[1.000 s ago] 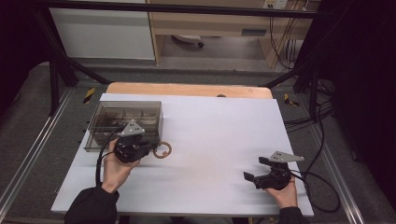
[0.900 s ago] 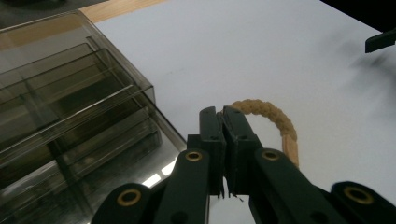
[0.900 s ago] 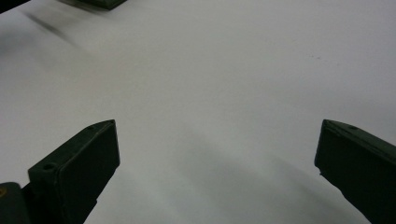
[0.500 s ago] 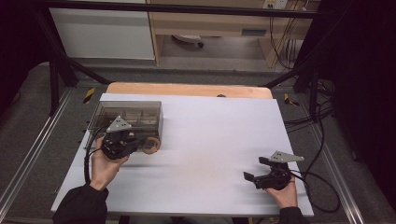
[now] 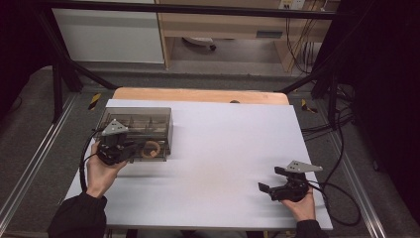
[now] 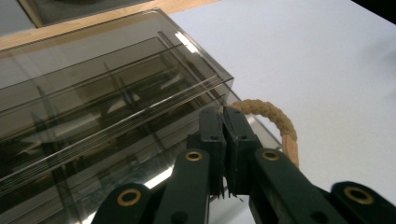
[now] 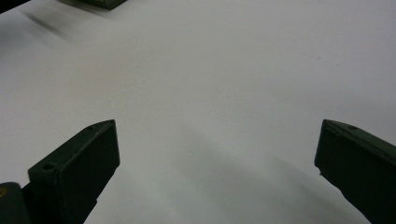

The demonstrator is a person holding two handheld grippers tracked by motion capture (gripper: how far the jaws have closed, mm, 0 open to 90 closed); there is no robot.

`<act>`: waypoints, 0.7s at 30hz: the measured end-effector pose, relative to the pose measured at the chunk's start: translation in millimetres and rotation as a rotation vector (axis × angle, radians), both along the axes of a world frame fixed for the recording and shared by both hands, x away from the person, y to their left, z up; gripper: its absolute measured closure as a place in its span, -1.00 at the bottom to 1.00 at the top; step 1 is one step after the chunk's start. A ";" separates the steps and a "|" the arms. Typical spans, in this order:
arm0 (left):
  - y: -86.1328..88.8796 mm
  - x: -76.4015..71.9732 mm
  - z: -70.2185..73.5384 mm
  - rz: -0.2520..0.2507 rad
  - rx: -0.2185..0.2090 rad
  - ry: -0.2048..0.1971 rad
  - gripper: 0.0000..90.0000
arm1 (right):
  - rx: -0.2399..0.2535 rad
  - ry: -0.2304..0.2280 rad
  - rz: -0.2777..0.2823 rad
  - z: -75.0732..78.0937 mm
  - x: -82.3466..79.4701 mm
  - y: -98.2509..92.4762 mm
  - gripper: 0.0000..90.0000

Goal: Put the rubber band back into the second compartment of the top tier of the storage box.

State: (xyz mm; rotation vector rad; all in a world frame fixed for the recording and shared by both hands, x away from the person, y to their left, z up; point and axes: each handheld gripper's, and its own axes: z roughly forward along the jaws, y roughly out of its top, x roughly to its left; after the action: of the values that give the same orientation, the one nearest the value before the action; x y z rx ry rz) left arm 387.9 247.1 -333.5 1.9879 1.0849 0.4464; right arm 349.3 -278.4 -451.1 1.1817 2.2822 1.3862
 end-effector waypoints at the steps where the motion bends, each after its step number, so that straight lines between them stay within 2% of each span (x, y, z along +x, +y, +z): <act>1: 2.1 0.8 -0.5 0.005 -0.001 0.003 0.93 | 0.000 0.000 0.000 0.0 0.0 0.0 -0.98; 21: 39.4 14.7 -11.1 0.097 0.004 0.023 0.93 | 0.000 0.002 0.001 0.1 0.0 0.0 -0.98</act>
State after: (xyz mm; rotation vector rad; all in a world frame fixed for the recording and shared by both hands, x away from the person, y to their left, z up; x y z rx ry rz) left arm 402.6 286.5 -344.6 1.9542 1.2002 0.4781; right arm 349.3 -278.4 -451.0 1.1827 2.2843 1.3853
